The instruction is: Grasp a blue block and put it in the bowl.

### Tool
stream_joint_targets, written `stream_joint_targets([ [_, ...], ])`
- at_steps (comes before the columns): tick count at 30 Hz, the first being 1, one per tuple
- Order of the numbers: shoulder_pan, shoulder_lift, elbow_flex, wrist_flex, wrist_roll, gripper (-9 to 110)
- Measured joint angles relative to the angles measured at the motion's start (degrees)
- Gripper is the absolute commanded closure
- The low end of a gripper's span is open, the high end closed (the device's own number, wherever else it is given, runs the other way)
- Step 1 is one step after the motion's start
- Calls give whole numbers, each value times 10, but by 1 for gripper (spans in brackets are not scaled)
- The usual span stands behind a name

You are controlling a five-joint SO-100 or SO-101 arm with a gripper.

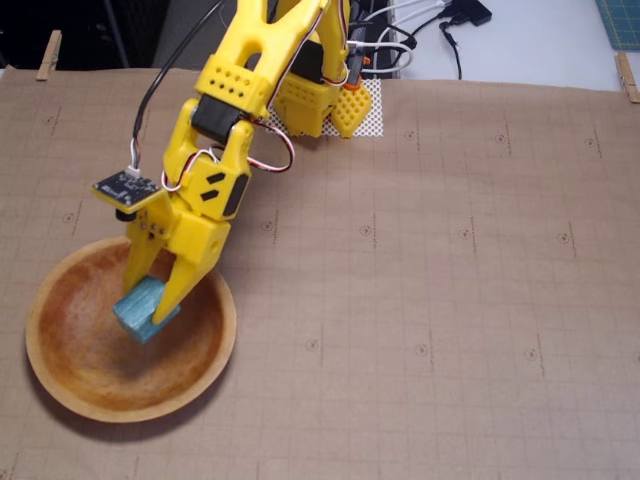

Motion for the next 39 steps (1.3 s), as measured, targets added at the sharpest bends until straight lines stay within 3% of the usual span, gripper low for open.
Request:
stream_joint_targets([
  [16, 68, -103, -71, 0, 1, 104],
  [39, 43, -142, -76, -1, -29, 104],
])
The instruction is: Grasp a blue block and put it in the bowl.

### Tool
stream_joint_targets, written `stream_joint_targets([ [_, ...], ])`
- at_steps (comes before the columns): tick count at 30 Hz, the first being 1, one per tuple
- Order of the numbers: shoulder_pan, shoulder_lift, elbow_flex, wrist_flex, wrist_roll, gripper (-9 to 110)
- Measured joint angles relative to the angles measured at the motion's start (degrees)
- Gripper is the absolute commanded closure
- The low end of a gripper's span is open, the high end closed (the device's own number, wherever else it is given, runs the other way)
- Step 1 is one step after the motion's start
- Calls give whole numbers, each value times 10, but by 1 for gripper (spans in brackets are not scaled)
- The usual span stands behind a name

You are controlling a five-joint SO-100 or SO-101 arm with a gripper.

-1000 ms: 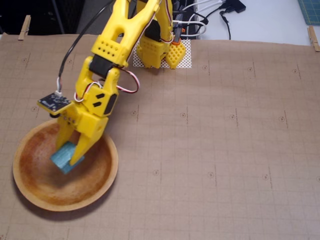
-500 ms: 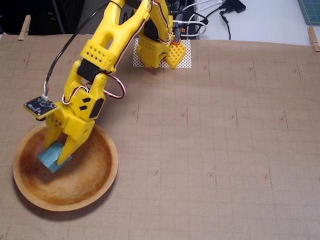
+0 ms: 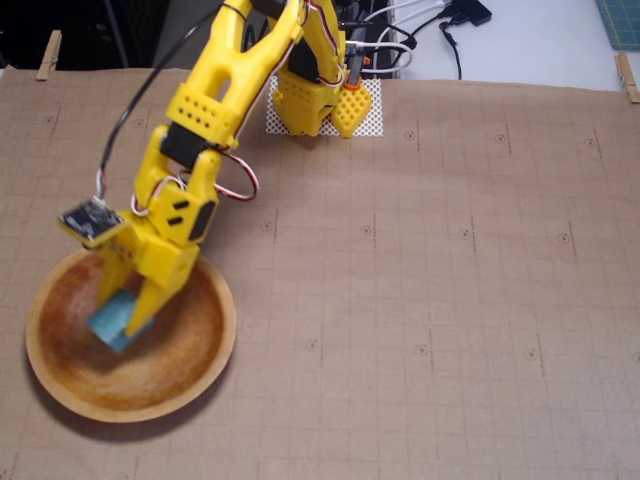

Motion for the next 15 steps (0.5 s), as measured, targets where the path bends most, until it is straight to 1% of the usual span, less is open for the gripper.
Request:
stream_joint_targets([
  [6, 4, -12, 0, 0, 0, 100],
  [15, 2, -12, 0, 0, 0, 85],
])
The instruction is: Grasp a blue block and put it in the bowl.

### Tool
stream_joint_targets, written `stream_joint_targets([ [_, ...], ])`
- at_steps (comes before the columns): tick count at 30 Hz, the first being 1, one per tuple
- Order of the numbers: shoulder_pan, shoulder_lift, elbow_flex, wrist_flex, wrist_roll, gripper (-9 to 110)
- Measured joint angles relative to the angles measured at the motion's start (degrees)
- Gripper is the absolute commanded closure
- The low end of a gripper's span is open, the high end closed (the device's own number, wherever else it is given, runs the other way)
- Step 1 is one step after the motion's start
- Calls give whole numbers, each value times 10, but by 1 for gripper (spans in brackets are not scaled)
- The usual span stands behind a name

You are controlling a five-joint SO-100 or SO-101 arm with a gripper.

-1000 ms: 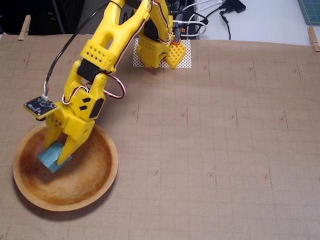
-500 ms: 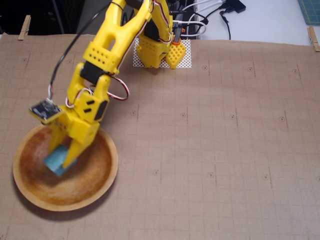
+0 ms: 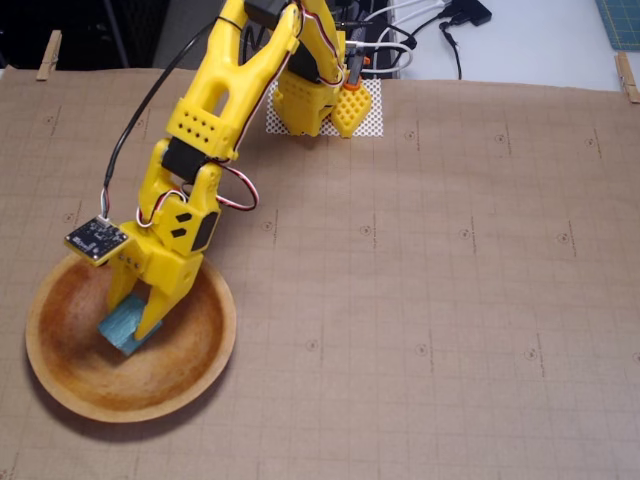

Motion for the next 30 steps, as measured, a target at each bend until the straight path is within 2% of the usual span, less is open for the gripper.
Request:
stream_joint_targets([
  [10, 0, 0, 0, 0, 0, 65],
  [14, 0, 0, 0, 0, 0, 60],
  [30, -18, 0, 0, 0, 0, 59],
])
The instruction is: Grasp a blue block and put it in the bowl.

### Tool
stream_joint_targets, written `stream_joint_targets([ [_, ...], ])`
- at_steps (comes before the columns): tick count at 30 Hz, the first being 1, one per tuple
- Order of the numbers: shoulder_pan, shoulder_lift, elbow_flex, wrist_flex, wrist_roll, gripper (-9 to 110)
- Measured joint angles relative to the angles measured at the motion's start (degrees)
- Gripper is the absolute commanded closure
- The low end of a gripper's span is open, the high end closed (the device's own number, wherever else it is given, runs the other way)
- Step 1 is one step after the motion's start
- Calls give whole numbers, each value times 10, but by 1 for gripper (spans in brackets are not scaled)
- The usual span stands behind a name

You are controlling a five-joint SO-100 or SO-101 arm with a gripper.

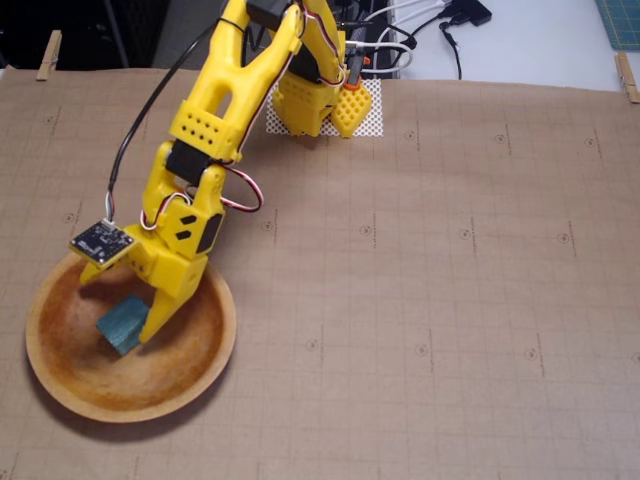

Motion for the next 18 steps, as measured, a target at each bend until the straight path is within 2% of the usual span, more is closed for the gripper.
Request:
stream_joint_targets([
  [8, -26, 54, 0, 5, 0, 59],
  [18, -29, 193, 0, 113, 0, 59],
])
